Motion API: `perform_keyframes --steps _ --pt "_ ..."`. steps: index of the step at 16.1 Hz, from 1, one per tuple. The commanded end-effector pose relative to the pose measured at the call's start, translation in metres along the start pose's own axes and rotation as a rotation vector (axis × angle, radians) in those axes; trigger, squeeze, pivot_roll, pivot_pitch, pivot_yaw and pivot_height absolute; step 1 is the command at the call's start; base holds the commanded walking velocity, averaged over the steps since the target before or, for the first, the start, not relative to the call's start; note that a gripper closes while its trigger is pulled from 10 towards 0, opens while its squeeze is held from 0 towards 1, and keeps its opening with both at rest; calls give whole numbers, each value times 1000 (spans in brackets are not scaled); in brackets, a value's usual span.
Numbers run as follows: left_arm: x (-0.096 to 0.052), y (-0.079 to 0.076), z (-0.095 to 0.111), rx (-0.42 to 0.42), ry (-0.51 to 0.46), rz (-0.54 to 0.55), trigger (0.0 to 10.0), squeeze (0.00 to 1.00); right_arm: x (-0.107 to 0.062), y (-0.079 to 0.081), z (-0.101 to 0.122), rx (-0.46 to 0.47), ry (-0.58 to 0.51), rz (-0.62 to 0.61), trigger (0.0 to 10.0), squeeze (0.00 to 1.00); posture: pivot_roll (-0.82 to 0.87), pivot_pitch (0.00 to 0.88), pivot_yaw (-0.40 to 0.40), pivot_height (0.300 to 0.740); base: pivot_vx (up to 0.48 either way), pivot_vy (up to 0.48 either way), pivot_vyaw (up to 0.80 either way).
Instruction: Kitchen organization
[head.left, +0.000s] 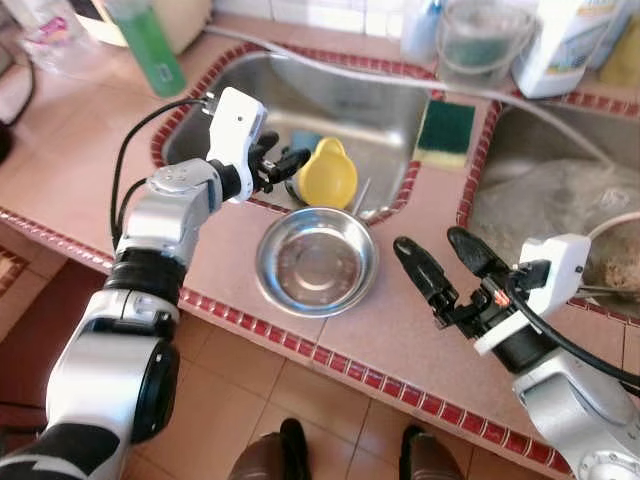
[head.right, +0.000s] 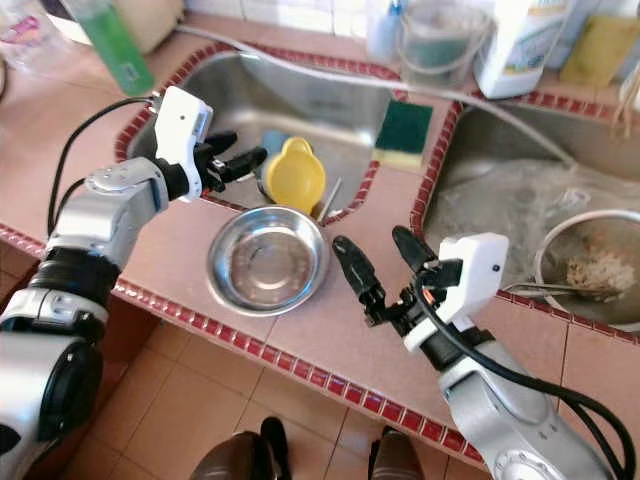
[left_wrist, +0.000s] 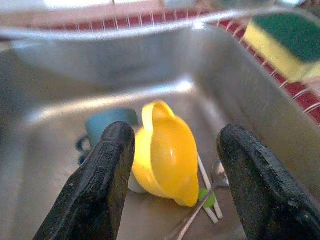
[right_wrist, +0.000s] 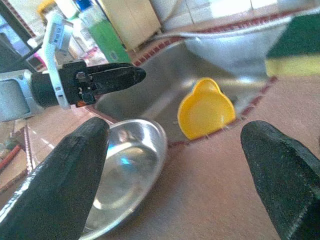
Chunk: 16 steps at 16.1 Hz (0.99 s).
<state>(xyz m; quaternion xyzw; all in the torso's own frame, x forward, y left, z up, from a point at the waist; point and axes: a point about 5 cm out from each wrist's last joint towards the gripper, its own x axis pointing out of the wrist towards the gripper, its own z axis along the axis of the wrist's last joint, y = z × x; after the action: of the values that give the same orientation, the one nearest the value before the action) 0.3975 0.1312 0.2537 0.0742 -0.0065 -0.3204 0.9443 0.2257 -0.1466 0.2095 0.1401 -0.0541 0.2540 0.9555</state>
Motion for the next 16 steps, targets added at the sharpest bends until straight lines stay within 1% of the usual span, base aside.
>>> perform_keyframes --steps 1,2,3,4,5,7,8,10,11,13,14,15,16 --pt "-7 -4 2 14 -2 -9 10000 0 5 -4 -1 -11 -3 0 10000 0 -257 144 106 740 0 0 0" --pt "-12 -7 3 23 -14 -12 10000 0 10 -6 -1 -17 -2 0 10000 0 -254 139 101 740 0 0 0" --pt "-18 -13 7 49 -44 -18 10000 0 18 -9 -1 -34 7 0 10000 0 -247 135 92 740 0 0 0" --pt "-21 -15 7 47 -47 -22 10000 0 21 -10 -2 -41 13 -1 10000 0 -239 130 86 740 0 0 0" --pt "-30 -20 3 49 -40 -26 10000 0 31 -13 -3 -60 30 -3 10000 0 -233 122 75 740 0 0 0" --pt "-38 -25 1 55 -45 -26 10000 0 38 -15 -3 -78 40 4 10000 0 -224 115 61 740 0 0 0" --pt "-45 -28 0 31 -89 13 10000 0 50 -21 -4 -110 50 5 10000 0 -217 108 49 740 0 0 0" --pt "-50 -32 -8 -12 -138 93 10000 0 62 -27 -3 -160 34 -2 10000 0 -210 93 34 740 0 0 0" --pt "-51 -38 -15 -20 -145 119 10000 0 67 -29 -4 -165 35 -5 10000 0 -207 88 25 740 0 0 0" --pt "-52 -48 -28 -19 -129 125 10000 0 73 -33 -9 -166 46 -5 10000 0 -204 80 14 740 0 0 0" --pt "-53 -59 -35 -12 -152 108 10000 0 75 -36 -18 -190 60 10 10000 0 -204 75 12 740 0 0 0" --pt "-54 -63 -37 -7 -163 108 10000 0 76 -39 -22 -187 64 10 10000 0 -205 72 10 740 0 0 0" --pt "-54 -70 -45 -13 -146 100 10000 0 77 -44 -30 -182 76 12 10000 0 -207 69 10 740 0 0 0"
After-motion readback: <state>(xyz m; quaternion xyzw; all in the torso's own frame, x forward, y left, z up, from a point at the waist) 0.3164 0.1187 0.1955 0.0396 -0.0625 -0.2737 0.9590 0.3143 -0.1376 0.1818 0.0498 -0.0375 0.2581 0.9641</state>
